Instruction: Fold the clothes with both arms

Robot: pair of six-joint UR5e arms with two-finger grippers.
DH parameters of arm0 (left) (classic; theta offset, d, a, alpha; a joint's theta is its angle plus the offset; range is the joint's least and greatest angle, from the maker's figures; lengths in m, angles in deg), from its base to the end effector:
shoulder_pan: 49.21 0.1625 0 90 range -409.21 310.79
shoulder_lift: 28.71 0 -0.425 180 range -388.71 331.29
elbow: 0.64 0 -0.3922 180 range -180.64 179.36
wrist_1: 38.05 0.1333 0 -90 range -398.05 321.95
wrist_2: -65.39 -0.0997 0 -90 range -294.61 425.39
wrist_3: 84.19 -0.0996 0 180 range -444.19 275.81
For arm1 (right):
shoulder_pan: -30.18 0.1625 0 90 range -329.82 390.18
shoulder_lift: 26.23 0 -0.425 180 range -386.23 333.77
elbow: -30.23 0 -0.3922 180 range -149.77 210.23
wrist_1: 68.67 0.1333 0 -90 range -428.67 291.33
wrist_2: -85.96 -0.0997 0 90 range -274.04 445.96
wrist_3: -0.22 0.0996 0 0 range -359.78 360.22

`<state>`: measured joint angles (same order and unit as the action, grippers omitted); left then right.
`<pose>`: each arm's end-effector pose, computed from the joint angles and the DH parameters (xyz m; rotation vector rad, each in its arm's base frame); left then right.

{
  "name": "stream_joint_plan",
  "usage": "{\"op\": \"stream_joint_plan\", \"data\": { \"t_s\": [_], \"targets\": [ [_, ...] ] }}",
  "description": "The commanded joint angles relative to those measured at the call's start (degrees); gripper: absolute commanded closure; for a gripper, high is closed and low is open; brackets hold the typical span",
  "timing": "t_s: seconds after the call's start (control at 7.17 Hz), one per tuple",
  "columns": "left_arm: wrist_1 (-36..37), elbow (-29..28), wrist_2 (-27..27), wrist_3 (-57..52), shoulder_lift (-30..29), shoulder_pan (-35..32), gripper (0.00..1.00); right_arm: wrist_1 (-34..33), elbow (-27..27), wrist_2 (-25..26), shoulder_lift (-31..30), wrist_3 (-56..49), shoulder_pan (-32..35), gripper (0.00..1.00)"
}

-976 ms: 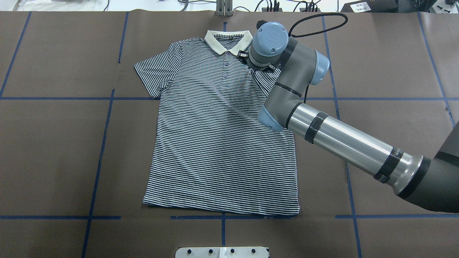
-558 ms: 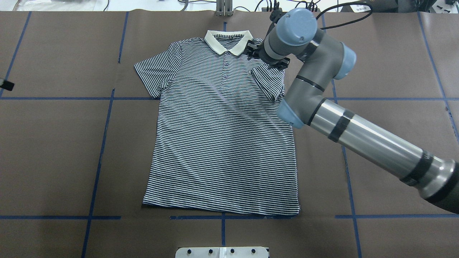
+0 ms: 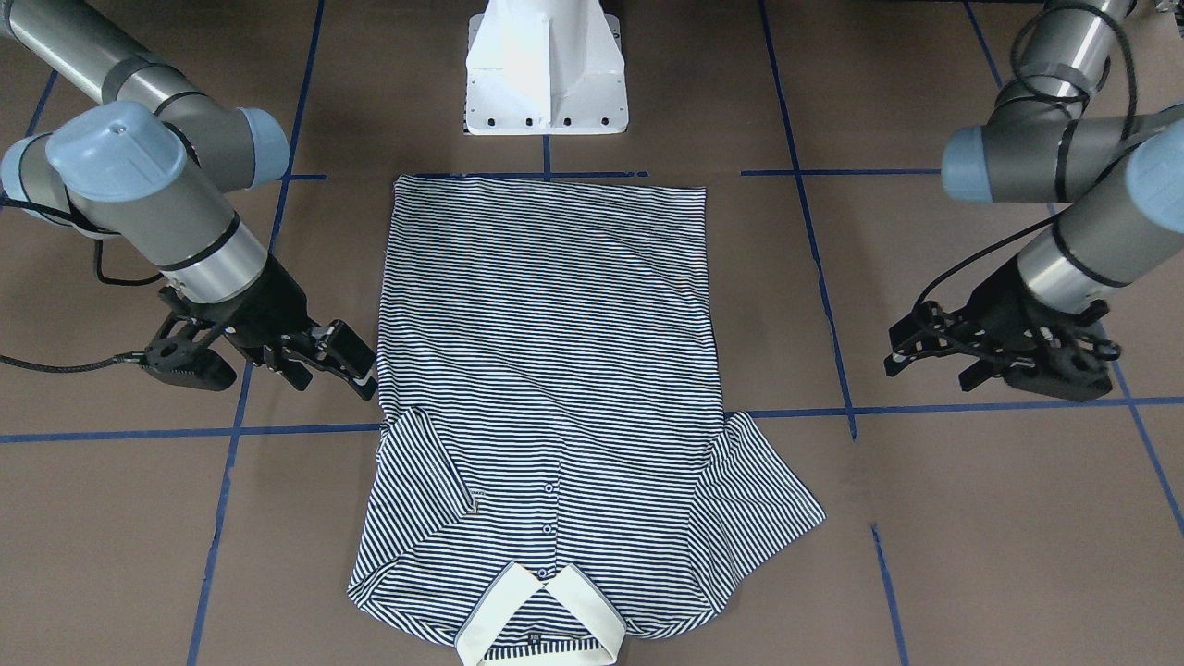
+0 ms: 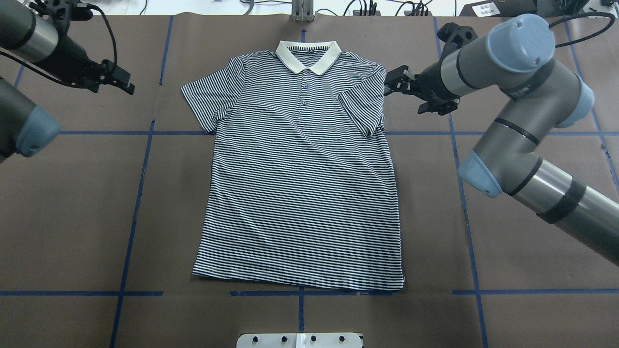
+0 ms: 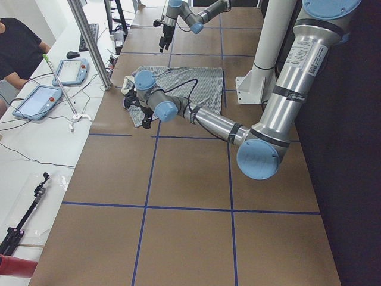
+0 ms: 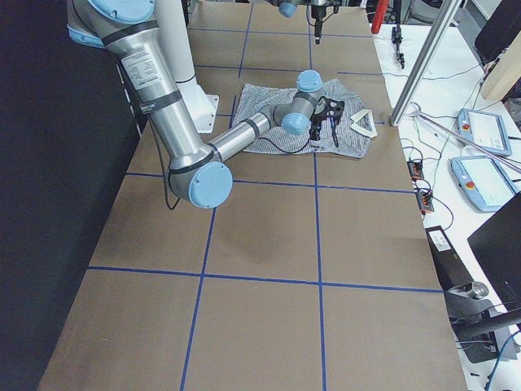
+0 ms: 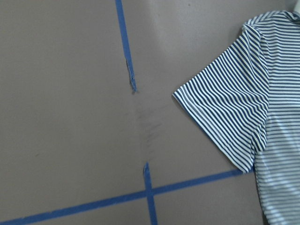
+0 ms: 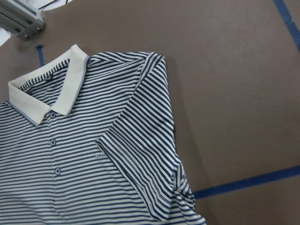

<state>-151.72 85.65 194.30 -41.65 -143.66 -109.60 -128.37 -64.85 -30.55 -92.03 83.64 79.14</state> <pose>0.2696 -0.6176 0.3903 0.2289 0.9604 0.0590 -0.3556 -0.5438 0.3175 0.1045 -1.1050 0.4227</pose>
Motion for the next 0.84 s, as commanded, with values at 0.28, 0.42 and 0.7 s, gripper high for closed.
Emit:
{"op": "stream_joint_plan", "data": {
  "t_s": [0.28, 0.42, 0.7],
  "targets": [
    [-11.58, -18.31, -2.7, 10.01, -10.79, 4.31, 0.1, 0.28, -7.75, -1.09, -9.25, -0.11, 0.7, 0.0],
    [-11.93, -21.13, -5.92, 10.2, -13.25, 4.58, 0.11, 0.28, -8.37, -1.27, -9.78, -0.11, 1.31, 0.0],
    [-12.54, -27.02, -12.77, 10.46, -17.21, 6.15, 0.15, 0.28, -8.55, -0.65, -10.39, -0.11, 1.23, 0.0]
  ]
}}
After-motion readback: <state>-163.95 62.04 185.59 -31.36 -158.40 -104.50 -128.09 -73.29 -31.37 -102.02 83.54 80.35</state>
